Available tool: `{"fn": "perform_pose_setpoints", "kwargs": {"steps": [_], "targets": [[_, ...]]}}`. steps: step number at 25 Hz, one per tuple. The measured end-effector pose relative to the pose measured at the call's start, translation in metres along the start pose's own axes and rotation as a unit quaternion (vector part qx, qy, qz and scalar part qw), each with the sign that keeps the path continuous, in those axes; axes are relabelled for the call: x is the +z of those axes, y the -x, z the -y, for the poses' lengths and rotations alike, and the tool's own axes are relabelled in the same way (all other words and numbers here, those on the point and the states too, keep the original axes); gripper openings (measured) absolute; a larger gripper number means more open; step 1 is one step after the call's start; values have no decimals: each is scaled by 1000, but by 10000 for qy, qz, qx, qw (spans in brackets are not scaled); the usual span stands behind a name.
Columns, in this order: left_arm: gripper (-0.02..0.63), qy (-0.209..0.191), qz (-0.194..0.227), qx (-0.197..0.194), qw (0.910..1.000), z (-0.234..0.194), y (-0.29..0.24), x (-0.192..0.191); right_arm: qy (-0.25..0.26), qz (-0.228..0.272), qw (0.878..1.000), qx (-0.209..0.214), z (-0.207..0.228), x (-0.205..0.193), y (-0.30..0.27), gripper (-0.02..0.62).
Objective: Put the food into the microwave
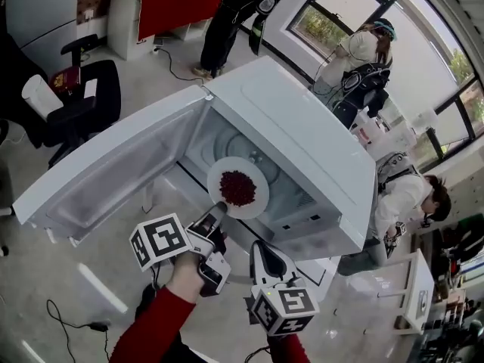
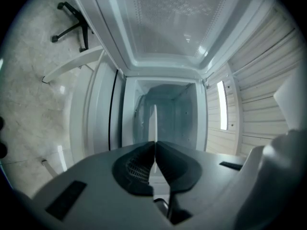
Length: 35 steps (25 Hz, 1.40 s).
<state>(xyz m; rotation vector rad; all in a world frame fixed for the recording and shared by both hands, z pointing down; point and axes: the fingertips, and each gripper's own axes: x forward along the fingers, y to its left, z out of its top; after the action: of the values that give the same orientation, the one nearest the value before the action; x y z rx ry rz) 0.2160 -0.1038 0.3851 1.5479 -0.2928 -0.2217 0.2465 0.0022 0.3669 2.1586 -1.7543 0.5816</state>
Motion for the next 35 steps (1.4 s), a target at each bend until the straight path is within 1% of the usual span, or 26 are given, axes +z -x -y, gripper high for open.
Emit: {"fn": "perform_pose_setpoints", "kwargs": {"steps": [5, 9, 14, 19, 29, 35], "targets": [[18, -32, -126, -45, 9999, -6, -27, 12, 48, -34, 10000, 23, 2, 4, -27, 14], [18, -62, -140, -93, 9998, -4, -44, 23, -32, -55, 10000, 68, 0, 8, -45, 14], [18, 100, -192, -63, 9997, -8, -68, 31, -8, -84, 9999, 75, 0, 11, -56, 14], [18, -6, -239, -78, 9997, 1, -93, 30, -47, -78, 10000, 19, 9, 16, -61, 14], [18, -236, -251, 149, 9993, 0, -128, 38, -67, -175, 9997, -148, 24, 17, -63, 14], [20, -423, -432, 424, 9973, -2, -137, 43, 14, -186, 9998, -122, 22, 19, -69, 14]]}}
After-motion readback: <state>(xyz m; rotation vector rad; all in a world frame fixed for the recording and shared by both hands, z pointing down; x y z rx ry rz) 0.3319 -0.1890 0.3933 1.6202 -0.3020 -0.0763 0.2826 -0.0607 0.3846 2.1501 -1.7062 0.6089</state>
